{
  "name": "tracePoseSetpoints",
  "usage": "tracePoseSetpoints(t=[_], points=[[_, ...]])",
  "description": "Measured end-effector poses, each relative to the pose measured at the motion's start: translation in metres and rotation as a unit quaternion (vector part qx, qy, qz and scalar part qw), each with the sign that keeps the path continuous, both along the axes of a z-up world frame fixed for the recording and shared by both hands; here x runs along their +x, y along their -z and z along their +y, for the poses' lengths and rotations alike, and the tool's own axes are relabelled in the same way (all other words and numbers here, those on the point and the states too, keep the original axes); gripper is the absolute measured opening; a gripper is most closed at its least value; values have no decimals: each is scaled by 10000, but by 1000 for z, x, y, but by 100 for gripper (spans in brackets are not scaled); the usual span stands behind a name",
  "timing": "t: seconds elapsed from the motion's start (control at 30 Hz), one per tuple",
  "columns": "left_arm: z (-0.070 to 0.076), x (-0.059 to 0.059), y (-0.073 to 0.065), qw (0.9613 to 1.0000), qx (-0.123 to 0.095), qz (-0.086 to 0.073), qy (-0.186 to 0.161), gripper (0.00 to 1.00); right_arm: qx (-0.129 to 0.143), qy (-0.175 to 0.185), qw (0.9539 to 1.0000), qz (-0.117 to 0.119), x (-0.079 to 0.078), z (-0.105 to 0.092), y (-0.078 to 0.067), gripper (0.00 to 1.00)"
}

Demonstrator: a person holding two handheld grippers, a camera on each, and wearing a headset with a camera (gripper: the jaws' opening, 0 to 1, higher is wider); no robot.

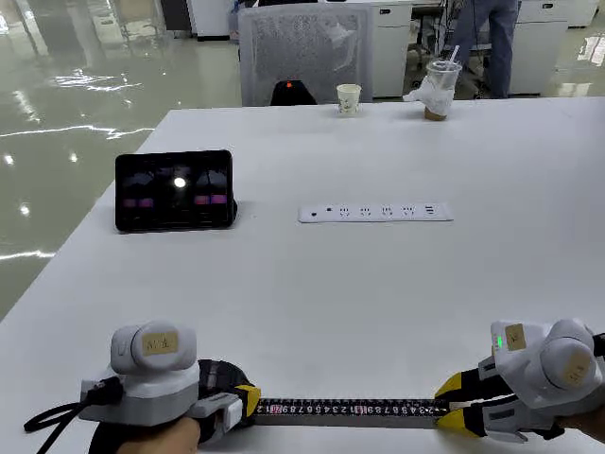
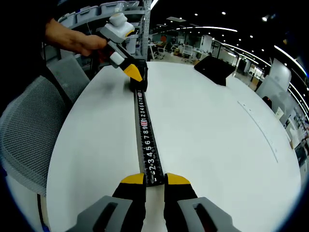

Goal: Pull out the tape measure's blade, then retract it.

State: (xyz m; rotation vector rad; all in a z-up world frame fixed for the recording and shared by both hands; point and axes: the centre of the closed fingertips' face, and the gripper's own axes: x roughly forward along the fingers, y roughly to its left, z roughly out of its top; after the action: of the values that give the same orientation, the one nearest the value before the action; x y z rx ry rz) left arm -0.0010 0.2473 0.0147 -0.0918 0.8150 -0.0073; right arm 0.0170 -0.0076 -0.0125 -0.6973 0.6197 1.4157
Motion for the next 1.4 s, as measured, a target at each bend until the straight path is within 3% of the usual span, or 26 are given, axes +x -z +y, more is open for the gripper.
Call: tracePoseSetpoints(t=[1.4], points=[[1, 0, 0, 9998, -178, 34, 17, 56, 142, -95, 9998, 66, -7, 38, 0, 11]])
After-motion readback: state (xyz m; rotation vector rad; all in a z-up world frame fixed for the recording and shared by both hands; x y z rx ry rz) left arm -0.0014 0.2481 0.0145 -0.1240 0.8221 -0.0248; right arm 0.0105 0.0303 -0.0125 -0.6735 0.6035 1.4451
